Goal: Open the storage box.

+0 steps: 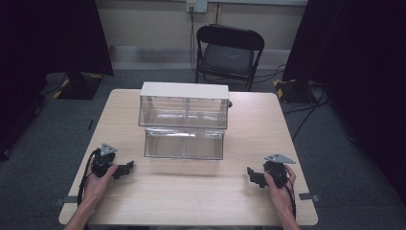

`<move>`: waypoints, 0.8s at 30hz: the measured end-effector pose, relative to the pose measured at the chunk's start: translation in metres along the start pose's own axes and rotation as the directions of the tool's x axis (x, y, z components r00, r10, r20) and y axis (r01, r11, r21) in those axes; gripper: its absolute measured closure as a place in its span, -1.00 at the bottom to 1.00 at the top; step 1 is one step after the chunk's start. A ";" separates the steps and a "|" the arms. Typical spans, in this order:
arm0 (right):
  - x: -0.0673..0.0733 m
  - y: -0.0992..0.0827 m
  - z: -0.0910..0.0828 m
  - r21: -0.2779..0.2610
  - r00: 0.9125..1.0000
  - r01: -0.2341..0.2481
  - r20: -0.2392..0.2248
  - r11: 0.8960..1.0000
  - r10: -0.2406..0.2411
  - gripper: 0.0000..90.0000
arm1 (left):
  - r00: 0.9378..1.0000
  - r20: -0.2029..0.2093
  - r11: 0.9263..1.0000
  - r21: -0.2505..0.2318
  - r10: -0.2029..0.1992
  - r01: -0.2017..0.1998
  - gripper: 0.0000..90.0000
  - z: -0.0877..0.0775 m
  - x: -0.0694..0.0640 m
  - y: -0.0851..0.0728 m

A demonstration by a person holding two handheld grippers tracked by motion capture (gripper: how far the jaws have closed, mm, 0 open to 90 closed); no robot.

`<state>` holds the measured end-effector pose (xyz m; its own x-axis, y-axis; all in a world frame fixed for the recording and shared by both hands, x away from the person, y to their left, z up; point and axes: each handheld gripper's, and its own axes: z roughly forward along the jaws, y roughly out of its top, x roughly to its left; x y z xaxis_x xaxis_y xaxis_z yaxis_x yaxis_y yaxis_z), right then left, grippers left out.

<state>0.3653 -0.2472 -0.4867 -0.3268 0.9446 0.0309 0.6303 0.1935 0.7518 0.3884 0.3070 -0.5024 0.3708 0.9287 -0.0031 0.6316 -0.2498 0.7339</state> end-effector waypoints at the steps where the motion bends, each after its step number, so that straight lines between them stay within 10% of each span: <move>1: 0.001 0.001 -0.001 -0.003 1.000 -0.002 -0.009 1.000 0.002 -0.68 | 1.000 0.000 1.000 0.000 0.000 0.000 -0.76 0.000 0.000 0.000; 24: 0.045 0.020 -0.015 -0.095 0.988 0.060 -0.137 0.994 -0.073 -0.68 | 1.000 -0.001 1.000 0.000 -0.002 0.002 -0.76 0.000 0.000 0.000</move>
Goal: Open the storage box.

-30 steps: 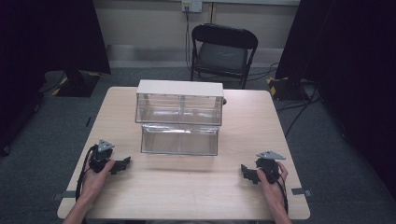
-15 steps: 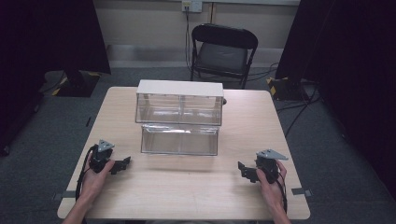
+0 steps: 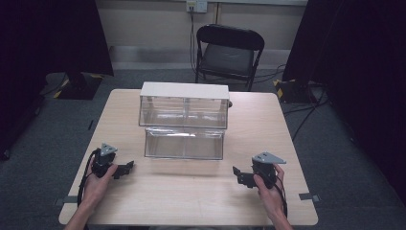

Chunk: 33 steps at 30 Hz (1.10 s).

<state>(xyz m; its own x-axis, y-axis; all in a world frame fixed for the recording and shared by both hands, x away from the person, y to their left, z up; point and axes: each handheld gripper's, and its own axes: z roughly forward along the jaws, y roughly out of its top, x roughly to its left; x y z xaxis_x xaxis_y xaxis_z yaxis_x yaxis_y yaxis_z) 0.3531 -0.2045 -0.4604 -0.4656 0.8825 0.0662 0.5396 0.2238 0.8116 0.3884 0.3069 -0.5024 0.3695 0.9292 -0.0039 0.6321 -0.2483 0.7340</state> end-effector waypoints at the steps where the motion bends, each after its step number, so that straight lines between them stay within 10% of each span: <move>1: 0.003 0.001 0.001 -0.003 1.000 0.009 -0.008 1.000 -0.009 -0.68 | 1.000 0.000 1.000 0.000 0.000 0.000 -0.76 0.000 0.000 0.000; 16: 0.051 0.016 0.018 0.017 0.990 0.106 -0.095 0.994 -0.104 -0.68 | 1.000 -0.001 1.000 -0.001 -0.001 0.001 -0.76 0.000 0.000 0.000; 33: 0.058 0.030 0.051 0.065 0.990 0.101 -0.108 0.993 -0.093 -0.68 | 1.000 0.000 1.000 0.000 0.001 -0.001 -0.76 0.000 0.000 0.000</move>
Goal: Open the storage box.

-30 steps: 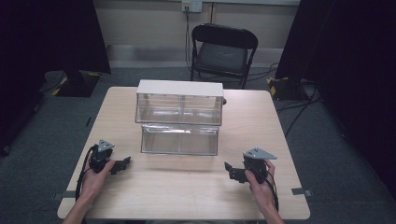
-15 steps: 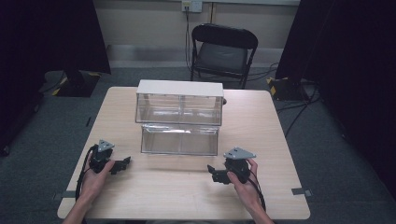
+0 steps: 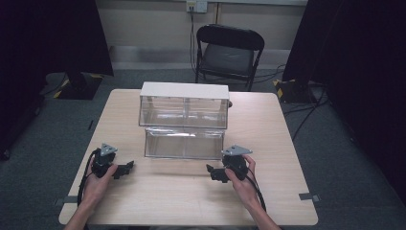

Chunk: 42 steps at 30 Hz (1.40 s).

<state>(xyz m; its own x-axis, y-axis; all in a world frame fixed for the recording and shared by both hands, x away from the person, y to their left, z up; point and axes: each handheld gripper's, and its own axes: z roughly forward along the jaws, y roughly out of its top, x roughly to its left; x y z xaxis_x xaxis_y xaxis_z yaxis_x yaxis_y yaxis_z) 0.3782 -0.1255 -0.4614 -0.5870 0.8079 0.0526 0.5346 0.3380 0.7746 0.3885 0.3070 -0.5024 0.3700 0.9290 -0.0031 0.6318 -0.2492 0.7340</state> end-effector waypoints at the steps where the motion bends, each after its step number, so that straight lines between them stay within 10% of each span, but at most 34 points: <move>1: 0.000 0.000 0.002 0.002 1.000 0.000 -0.001 1.000 0.000 -0.68 | 1.000 0.000 1.000 -0.001 -0.002 0.002 -0.76 0.000 0.000 0.000; 42: 0.002 0.010 0.013 -0.042 0.998 -0.058 -0.014 0.997 0.058 -0.83 | 1.000 0.000 1.000 0.000 -0.001 0.001 -0.76 0.000 0.000 0.000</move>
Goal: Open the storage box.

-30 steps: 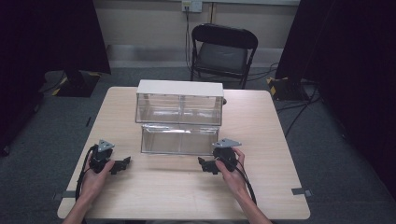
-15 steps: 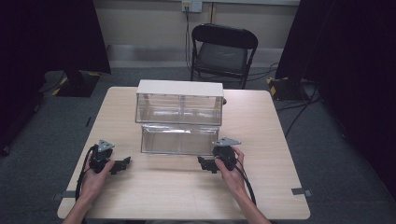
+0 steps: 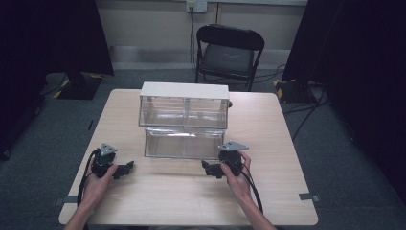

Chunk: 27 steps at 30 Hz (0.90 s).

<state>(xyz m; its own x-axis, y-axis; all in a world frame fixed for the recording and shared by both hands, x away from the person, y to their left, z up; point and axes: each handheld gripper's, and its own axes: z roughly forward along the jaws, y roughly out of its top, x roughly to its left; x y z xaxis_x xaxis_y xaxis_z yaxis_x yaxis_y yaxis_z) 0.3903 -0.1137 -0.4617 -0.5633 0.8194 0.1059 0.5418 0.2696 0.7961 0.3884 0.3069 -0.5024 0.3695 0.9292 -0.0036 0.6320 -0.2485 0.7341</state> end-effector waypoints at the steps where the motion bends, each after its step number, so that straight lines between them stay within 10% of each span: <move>1: 0.000 0.000 -0.001 -0.002 1.000 0.000 -0.002 1.000 0.000 -0.83 | 1.000 -0.001 1.000 0.000 0.001 -0.001 -0.76 0.000 0.000 0.000; 27: 0.005 0.001 -0.009 0.000 1.000 0.009 0.015 1.000 -0.009 -0.77 | 1.000 0.000 1.000 0.000 0.001 -0.001 -0.76 0.000 0.000 0.000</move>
<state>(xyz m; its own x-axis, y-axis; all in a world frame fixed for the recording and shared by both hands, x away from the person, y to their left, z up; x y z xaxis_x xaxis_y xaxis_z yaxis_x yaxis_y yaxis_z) 0.3830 -0.1140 -0.4553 -0.5586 0.8246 0.0899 0.5368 0.2768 0.7970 0.3884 0.3070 -0.5024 0.3702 0.9289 -0.0028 0.6318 -0.2496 0.7338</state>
